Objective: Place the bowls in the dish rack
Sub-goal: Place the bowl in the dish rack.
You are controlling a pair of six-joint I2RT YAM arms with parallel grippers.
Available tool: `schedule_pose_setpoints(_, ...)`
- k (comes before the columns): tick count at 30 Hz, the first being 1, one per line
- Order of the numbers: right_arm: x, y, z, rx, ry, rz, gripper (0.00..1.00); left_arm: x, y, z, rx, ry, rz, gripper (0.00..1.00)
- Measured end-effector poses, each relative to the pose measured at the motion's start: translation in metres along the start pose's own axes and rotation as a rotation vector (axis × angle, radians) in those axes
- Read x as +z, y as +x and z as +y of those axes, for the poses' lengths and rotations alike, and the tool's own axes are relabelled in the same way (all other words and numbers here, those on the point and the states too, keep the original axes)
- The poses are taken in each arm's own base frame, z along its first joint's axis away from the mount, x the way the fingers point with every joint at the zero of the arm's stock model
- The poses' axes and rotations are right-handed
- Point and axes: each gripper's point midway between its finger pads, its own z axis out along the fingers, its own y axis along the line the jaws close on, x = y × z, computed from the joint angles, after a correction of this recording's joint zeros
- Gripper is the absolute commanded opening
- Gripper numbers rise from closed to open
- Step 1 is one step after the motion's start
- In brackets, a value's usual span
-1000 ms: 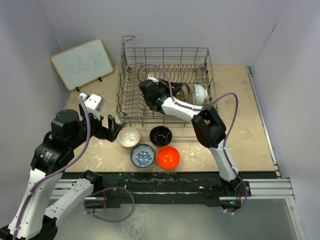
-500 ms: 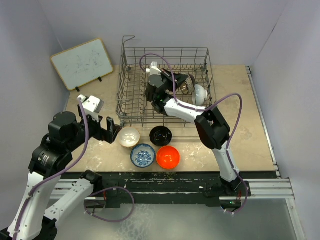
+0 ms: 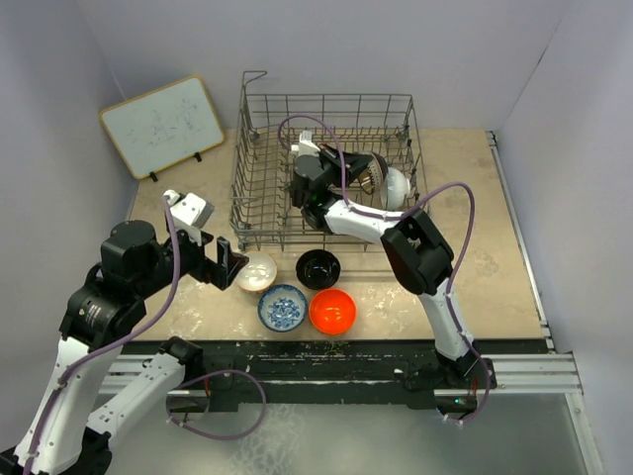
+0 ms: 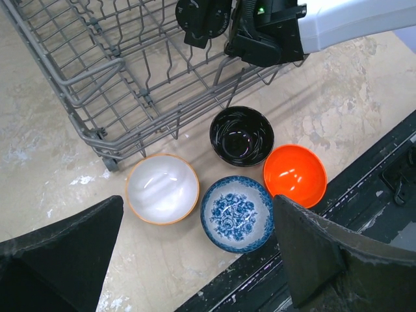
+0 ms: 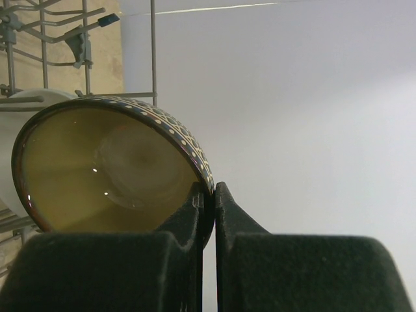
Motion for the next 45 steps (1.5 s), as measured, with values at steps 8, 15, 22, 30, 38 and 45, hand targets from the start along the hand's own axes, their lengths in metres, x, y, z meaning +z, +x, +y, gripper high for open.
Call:
schedule_pose_setpoints(8, 0.005, -0.001, 0.003, -0.004, 0.001, 0.012, 0.0, 0.003, 0.002, -0.003, 0.02, 0.02, 0.012, 0.99)
schedule_pose_setpoints(15, 0.005, -0.001, 0.012, -0.052, -0.002, 0.006, 0.0, 0.007, 0.004, -0.004, 0.026, 0.028, 0.031, 0.99)
schedule_pose_setpoints(22, 0.01, -0.017, 0.033, -0.095, -0.036, -0.059, 0.0, 0.012, 0.006, -0.004, 0.022, 0.031, 0.051, 0.99)
schedule_pose_setpoints(30, 0.001, -0.038, 0.087, -0.097, -0.251, -0.156, 0.0, 0.016, 0.008, -0.006, 0.019, 0.051, 0.067, 0.99)
schedule_pose_setpoints(38, 0.005, -0.025, 0.112, 0.034, -0.386, -0.095, 0.0, 0.018, 0.009, -0.008, 0.018, 0.061, 0.078, 0.99)
schedule_pose_setpoints(45, 0.011, -0.012, 0.108, 0.113, -0.407, -0.083, 0.0, 0.022, 0.008, -0.009, 0.017, 0.068, 0.081, 0.99)
